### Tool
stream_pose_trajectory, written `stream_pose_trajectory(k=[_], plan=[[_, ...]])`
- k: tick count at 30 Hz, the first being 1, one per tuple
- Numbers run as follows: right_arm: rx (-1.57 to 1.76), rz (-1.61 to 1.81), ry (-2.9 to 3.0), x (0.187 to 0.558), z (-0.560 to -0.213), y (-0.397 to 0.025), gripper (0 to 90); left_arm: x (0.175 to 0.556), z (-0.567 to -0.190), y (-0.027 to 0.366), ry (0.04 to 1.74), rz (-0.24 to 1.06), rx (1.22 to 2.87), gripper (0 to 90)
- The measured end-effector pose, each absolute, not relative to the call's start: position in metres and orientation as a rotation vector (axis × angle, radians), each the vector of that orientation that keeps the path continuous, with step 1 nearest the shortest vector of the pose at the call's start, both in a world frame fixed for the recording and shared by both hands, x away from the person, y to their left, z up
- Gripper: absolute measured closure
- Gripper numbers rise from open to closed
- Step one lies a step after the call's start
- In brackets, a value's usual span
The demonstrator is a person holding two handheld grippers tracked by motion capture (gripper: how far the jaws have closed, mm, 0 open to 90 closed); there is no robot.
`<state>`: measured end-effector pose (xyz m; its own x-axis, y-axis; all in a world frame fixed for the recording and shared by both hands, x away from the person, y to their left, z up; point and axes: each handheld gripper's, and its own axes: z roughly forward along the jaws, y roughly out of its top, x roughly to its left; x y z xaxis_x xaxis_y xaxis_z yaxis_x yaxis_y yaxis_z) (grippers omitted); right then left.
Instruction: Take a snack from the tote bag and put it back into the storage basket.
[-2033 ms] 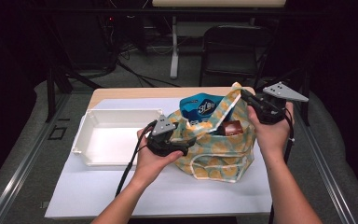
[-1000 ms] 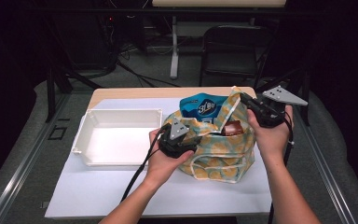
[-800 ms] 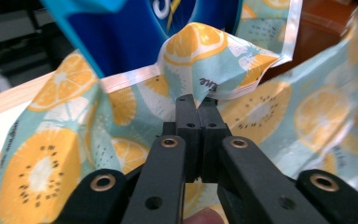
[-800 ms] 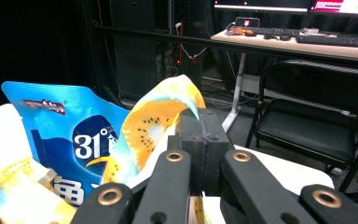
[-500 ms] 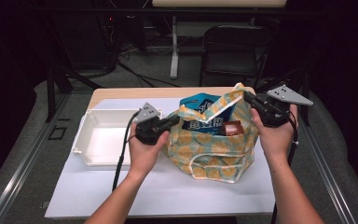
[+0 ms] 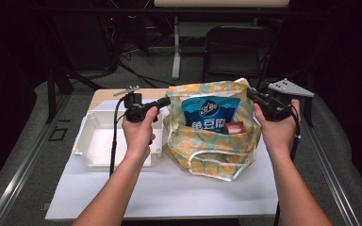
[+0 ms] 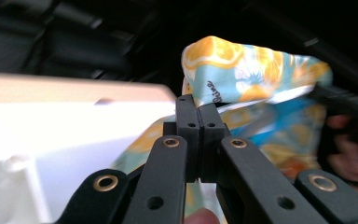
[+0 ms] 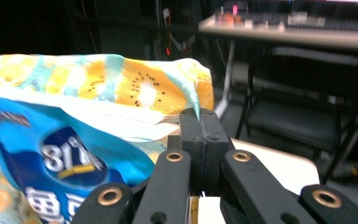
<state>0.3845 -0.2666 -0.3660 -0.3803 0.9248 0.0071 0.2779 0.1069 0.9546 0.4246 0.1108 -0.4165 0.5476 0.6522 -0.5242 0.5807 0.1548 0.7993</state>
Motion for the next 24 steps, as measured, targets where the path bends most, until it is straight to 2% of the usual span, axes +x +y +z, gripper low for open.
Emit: stream_pose_trajectory(k=[7,12,16,17,19,21,24], plan=[[1.275,1.235,1.802,0.396,-0.399,-0.276,90.0,0.421,-0.454,0.089,1.143,0.121,1.747,90.0],[1.314,1.177,1.895,0.394,-0.442,-0.282,90.0,0.398,-0.474,0.078,1.123,0.204,1.864,88.5],[1.327,1.212,1.951,0.386,-0.473,-0.283,89.3,0.381,-0.485,0.07,1.121,0.306,1.921,73.9],[1.331,1.215,1.961,0.384,-0.478,-0.284,86.4,0.379,-0.486,0.071,1.144,0.334,1.904,66.6],[1.345,1.238,1.937,0.379,-0.482,-0.287,75.0,0.376,-0.484,0.076,1.167,0.329,1.855,54.8],[1.35,1.262,1.862,0.37,-0.48,-0.292,64.8,0.371,-0.479,0.082,1.161,0.326,1.817,48.8],[1.336,1.336,1.774,0.35,-0.472,-0.298,57.5,0.359,-0.47,0.088,1.12,0.353,1.789,43.9]])
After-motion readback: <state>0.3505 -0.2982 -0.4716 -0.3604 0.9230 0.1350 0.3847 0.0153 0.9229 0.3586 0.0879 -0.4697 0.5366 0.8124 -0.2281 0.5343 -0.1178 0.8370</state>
